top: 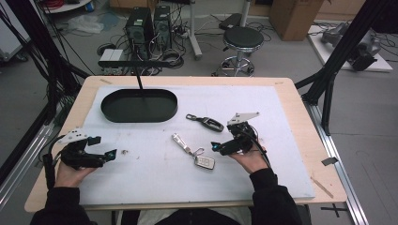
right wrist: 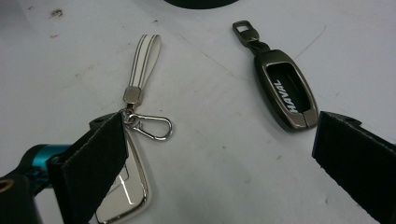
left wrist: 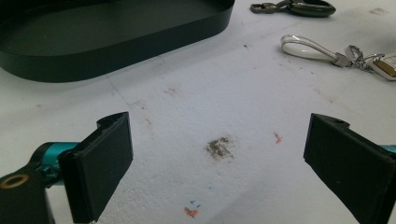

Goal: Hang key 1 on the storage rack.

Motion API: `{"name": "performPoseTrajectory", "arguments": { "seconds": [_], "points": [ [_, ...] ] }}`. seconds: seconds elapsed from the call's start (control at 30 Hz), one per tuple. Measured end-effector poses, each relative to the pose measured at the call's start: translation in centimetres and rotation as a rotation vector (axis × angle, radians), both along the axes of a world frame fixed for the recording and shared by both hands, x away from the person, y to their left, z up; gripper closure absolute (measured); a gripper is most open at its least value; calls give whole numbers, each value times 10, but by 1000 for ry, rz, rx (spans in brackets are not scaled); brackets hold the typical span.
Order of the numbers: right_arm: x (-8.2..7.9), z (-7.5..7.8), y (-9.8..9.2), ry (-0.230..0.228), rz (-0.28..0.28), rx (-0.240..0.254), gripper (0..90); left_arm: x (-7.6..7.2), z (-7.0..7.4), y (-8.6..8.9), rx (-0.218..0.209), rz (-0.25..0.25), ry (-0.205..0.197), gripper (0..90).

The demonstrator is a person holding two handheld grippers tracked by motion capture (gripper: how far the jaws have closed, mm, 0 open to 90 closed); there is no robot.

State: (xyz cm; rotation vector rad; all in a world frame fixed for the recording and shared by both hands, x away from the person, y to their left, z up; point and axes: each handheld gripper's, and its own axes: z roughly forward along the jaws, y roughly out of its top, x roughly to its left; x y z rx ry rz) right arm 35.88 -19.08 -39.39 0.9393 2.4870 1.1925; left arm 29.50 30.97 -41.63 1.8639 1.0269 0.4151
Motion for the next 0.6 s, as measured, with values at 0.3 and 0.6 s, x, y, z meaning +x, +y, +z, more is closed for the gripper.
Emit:
{"name": "performPoseTrajectory", "arguments": {
  "seconds": [0.3, 0.6],
  "points": [
    [3, -3, 27, 18, 40, -18, 27, 0, -1, 0, 6, 3, -9, 85],
    [5, -9, 49, 34, 75, -43, 27, 0, -1, 1, -2, 2, -11, 86]
  ]
}}
